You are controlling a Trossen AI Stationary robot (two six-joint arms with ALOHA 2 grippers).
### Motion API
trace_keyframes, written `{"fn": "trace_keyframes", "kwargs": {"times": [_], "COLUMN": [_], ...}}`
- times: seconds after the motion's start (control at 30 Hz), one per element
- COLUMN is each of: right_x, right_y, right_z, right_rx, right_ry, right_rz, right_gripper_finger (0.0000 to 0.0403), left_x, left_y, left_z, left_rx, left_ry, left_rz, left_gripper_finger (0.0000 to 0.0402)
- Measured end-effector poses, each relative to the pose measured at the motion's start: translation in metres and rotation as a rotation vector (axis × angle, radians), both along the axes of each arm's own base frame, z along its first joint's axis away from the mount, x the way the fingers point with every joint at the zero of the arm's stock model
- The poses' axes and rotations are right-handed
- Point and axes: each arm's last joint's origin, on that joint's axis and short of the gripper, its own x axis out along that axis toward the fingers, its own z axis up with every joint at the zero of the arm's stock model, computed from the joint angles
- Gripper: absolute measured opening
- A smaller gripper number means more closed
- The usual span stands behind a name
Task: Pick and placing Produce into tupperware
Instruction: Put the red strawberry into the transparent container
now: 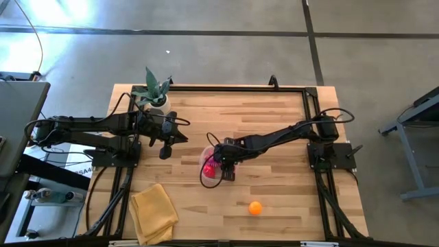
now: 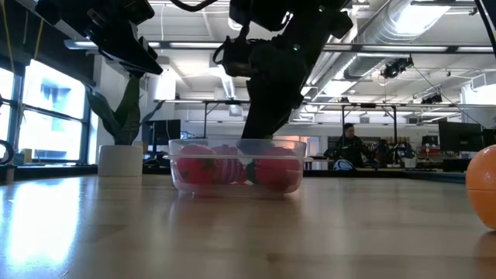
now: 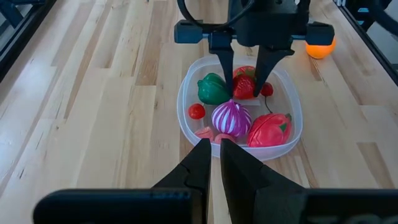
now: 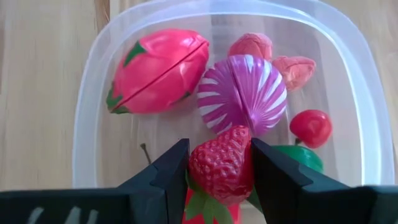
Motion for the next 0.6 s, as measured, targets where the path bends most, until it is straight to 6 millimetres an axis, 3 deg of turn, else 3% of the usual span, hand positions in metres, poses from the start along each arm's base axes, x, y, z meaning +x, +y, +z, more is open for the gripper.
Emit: {"fn": "trace_keyframes", "kwargs": {"times": [0.23,0.6], "right_x": [0.0006,0.0009], "right_y": [-0.0001,-0.0024], "right_z": [0.0004,0.0004], "right_rx": [0.000,-0.014], "right_ry": [-0.008,-0.010], "right_rz": [-0.001,-0.022], "right_gripper_finger": [0.0153,0.0262], "left_x": [0.0000,0.0000], "left_y": [0.0000,0.0000], "left_z": [-0.0001,0.0000], "left_rx": [0.000,0.000], "left_ry": [0.000,0.000], "left_rz": [0.000,0.000], "left_gripper_finger": [0.0026,0.0026]}}
